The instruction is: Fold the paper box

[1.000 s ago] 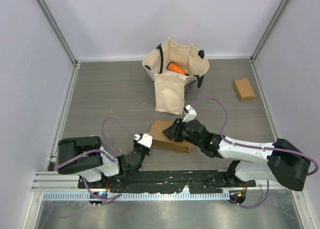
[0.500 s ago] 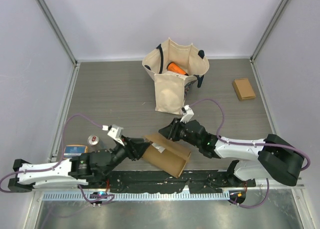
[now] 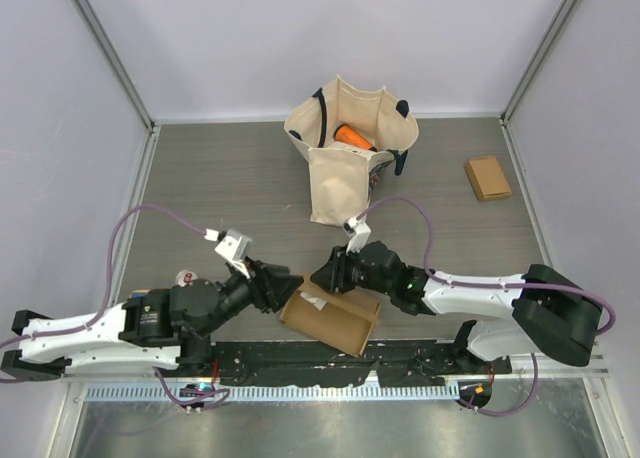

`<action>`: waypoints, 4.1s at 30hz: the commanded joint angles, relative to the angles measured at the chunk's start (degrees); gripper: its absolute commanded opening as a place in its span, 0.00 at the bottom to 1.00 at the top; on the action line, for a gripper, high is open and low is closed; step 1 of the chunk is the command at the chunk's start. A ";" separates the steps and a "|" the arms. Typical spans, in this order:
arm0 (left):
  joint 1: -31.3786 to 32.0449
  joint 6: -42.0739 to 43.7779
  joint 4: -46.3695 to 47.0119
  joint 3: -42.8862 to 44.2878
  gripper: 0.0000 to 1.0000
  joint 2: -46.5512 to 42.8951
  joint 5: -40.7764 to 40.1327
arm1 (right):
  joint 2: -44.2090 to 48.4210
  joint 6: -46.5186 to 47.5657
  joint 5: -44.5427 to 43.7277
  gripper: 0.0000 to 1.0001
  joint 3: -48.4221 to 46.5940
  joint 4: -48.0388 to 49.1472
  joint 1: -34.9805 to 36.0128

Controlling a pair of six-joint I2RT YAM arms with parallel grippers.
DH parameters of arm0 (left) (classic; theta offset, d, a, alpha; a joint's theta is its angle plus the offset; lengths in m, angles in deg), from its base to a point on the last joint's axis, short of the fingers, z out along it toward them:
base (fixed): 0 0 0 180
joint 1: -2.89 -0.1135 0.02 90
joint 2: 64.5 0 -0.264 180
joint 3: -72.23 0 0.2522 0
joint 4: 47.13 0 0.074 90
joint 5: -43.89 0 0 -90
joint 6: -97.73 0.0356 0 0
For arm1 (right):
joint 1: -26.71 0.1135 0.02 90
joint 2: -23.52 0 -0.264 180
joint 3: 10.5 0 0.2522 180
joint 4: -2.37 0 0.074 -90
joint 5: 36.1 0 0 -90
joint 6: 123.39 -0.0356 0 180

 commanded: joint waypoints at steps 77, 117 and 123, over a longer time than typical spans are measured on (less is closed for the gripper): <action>-37.25 -17.90 1.79 -9.65 0.85 25.12 19.47 | 3.46 7.61 12.52 0.26 5.58 -16.99 -25.48; -41.65 -37.40 44.43 -16.51 0.33 35.50 41.79 | 15.84 12.51 4.96 0.64 -2.49 -41.15 -33.83; -41.82 -42.33 28.80 -10.63 0.28 31.12 40.65 | 20.94 19.70 2.39 0.81 -9.25 -45.73 -29.28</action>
